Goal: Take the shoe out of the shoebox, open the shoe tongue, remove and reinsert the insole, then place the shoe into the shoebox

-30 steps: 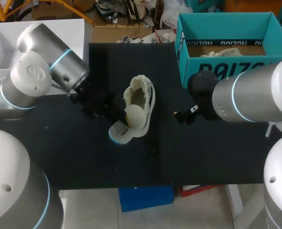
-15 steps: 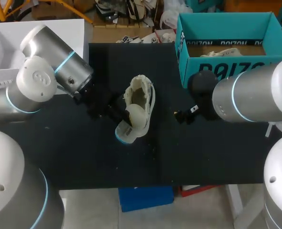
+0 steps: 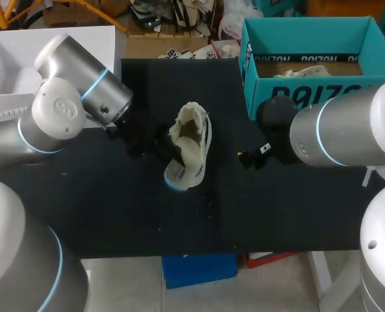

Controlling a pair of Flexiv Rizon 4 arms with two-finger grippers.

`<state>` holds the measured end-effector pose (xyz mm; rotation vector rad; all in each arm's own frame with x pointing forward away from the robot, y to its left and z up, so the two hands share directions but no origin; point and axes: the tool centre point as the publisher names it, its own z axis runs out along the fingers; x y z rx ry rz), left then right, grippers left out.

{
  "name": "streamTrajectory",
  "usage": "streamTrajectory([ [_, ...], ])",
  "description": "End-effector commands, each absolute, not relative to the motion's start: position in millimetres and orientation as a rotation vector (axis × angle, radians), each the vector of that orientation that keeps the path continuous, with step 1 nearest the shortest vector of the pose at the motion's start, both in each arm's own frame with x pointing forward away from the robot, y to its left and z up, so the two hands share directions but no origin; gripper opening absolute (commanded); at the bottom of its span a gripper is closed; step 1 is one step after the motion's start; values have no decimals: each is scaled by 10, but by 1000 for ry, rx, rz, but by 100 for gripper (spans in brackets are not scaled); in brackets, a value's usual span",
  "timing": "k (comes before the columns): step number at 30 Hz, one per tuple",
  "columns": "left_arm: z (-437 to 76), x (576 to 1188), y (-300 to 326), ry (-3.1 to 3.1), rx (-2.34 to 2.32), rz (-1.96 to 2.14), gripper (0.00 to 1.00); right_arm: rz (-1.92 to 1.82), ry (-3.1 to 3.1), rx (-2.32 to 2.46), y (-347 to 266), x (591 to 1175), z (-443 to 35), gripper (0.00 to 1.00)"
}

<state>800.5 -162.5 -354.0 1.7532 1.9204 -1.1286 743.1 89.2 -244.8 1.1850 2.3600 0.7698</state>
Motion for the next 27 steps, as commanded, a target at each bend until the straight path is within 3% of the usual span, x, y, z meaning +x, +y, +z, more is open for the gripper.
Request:
streamTrajectory([
  [1,-3572,8096,-1671,1911,1758,-1136,0,767,2357,1187,908,7428,-2452,100],
  [27,-3819,8592,-1785,1982,1715,-1060,0,767,2357,1187,908,7428,-2452,100],
])
